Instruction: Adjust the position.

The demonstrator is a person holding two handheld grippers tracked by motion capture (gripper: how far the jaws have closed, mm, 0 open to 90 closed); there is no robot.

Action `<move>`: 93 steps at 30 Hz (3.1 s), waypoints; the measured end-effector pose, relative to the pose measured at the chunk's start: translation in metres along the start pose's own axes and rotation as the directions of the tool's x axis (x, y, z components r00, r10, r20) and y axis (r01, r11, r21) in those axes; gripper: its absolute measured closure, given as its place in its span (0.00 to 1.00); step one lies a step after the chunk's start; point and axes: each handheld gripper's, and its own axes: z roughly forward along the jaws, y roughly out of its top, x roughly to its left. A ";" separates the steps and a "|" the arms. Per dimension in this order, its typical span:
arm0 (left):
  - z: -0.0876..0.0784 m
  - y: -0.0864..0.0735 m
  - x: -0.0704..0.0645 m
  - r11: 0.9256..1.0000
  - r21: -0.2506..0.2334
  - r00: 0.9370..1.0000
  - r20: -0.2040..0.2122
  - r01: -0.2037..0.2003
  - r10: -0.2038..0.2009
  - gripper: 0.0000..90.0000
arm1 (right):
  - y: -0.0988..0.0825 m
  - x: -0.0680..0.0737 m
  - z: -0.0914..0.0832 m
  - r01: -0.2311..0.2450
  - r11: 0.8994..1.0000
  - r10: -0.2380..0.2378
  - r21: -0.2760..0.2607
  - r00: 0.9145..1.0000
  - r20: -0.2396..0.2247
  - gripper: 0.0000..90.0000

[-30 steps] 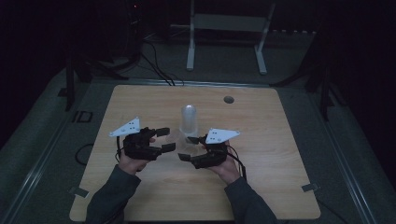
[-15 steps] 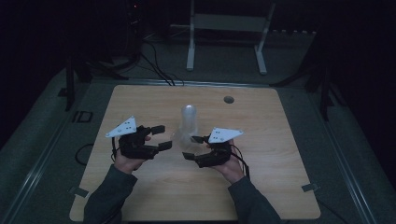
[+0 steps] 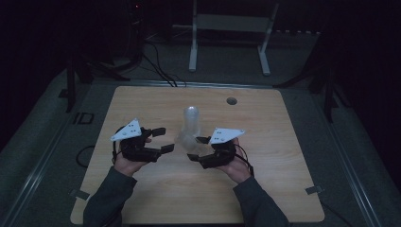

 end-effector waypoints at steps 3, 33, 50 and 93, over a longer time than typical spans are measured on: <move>-0.001 0.000 0.000 1.000 0.004 1.000 -0.007 0.000 0.000 0.28 | 0.002 -0.001 -0.001 0.007 1.000 -0.007 0.017 1.000 0.009 0.34; 0.002 -0.001 -0.002 0.994 0.094 0.996 -0.064 -0.048 0.055 0.28 | 0.020 -0.006 0.000 0.118 0.976 -0.128 0.180 0.991 0.041 0.34; 0.007 -0.002 -0.004 0.986 0.152 0.995 -0.059 -0.073 0.082 0.28 | 0.029 -0.010 0.000 0.192 0.942 -0.209 0.277 0.977 0.034 0.34; 0.024 0.022 -0.020 0.853 0.450 0.954 -0.006 -0.264 0.299 0.34 | 0.045 -0.002 0.004 0.349 0.803 -0.384 0.483 0.923 -0.027 0.35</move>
